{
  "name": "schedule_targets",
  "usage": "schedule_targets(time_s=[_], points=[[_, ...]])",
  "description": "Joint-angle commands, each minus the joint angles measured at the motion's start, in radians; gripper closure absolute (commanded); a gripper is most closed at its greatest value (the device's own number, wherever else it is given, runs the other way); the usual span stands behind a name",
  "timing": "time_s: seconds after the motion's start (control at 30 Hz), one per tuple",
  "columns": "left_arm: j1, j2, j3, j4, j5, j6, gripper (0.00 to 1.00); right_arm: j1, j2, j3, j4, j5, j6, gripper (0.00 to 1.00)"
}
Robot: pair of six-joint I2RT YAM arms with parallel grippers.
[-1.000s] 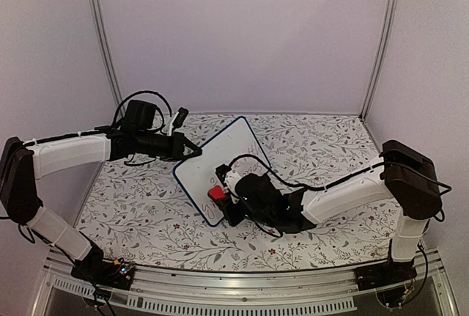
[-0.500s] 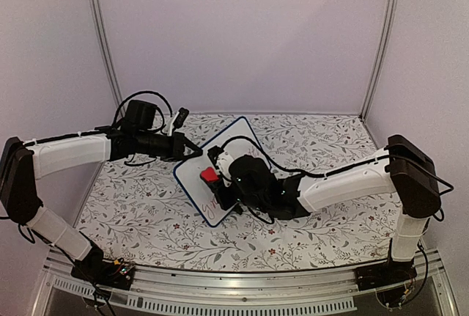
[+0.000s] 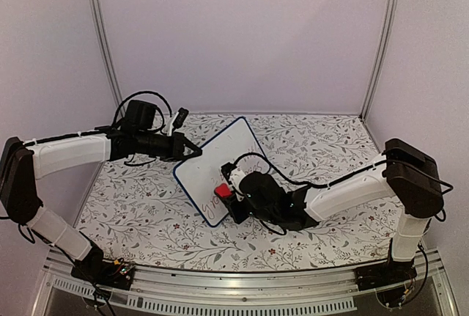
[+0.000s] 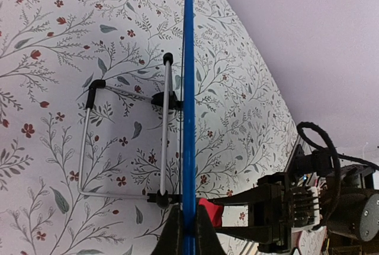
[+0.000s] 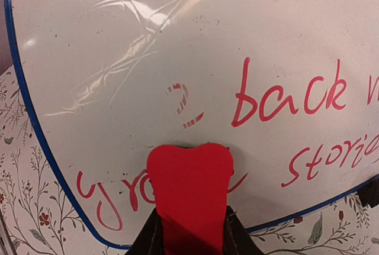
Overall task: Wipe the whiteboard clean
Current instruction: Erase the whiteboard on the whiteboard stand.
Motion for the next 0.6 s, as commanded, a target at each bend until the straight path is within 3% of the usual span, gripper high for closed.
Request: schedule_targets(time_s=[0.0,0.57], points=[[-0.019,-0.024,0.009,0.029,0.049,0.001,1.0,-0.004,-0.01,-0.032,-0.028,-0.011,0.037,0.77],[-0.02,-0.023,0.01,0.029,0.052,0.002,1.0,-0.011,0.013,0.14,-0.034,0.006,-0.066,0.76]])
